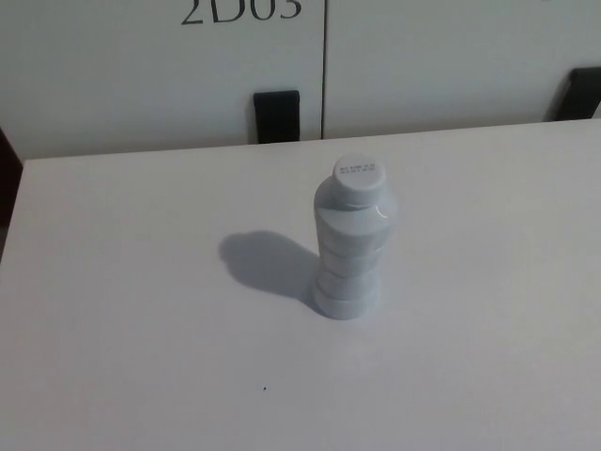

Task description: The robot picks up a bottle from a person using its left hand and walk towards the table in frontand put the bottle on the table.

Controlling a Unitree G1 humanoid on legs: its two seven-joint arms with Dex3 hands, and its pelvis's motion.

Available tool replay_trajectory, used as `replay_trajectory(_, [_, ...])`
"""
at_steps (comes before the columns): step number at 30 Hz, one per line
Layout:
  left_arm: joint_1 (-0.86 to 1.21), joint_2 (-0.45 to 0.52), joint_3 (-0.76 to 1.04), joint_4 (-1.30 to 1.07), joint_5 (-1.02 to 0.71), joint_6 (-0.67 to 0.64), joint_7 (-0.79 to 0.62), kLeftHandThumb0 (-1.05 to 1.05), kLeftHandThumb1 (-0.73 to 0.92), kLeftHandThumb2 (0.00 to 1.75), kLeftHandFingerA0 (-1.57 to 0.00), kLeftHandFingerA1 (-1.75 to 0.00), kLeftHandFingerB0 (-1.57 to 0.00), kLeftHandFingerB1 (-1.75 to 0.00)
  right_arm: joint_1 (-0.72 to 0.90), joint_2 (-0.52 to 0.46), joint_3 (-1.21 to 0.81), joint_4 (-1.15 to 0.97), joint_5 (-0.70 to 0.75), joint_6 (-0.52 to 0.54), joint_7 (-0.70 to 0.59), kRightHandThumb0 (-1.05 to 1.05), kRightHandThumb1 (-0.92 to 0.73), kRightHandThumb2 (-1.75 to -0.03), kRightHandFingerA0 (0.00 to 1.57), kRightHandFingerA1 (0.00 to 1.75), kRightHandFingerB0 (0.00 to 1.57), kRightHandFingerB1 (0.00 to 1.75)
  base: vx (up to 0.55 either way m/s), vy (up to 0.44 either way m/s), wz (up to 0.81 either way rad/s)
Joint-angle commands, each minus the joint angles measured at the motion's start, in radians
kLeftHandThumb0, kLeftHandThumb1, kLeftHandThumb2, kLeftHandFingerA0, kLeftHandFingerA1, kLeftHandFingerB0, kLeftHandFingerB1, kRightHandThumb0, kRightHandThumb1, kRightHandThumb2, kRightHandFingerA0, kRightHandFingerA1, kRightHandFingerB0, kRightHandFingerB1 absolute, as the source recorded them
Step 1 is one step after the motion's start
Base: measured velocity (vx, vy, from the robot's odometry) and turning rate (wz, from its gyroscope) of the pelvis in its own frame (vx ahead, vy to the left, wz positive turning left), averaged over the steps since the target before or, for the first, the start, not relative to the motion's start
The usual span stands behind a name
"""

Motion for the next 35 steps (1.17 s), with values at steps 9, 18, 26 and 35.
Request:
replay_trajectory(9, [-0.462, 0.262, -0.289, 0.342, 0.865, 0.262, 0.473, -0.38, 0.74, 0.62, -0.54, -0.71, -0.55, -0.56, -0.029, -0.002, -0.008, 0.009, 0.008, 0.009, 0.004, -0.32, -0.75, -0.62, 0.58, 0.43, 0.5, 0.39, 0.0, 0.0, 0.0])
replay_trajectory(18, [-0.8, 0.183, -0.499, 0.88, 0.808, 0.318, 0.586, -0.35, 0.77, 0.63, -0.54, -0.5, -0.44, -0.42, -0.025, 0.002, -0.005, 0.02, 0.001, 0.018, -0.016, -0.33, -0.75, -0.62, 0.59, 0.43, 0.49, 0.38, 0.0, 0.0, 0.0])
replay_trajectory(26, [-0.848, 0.178, -0.581, 0.998, 0.768, 0.282, 0.64, -0.35, 0.77, 0.63, -0.54, -0.5, -0.44, -0.42, -0.009, 0.0, -0.004, 0.02, 0.001, 0.012, -0.018, -0.33, -0.75, -0.62, 0.59, 0.43, 0.49, 0.38, 0.0, 0.0, 0.0])
replay_trajectory(35, [-0.916, 0.17, -0.639, 1.089, 0.746, 0.257, 0.675, -0.35, 0.77, 0.63, -0.54, -0.5, -0.44, -0.42, -0.021, 0.002, -0.01, 0.022, 0.005, 0.015, -0.016, -0.33, -0.75, -0.62, 0.59, 0.43, 0.49, 0.38, 0.0, 0.0, 0.0])
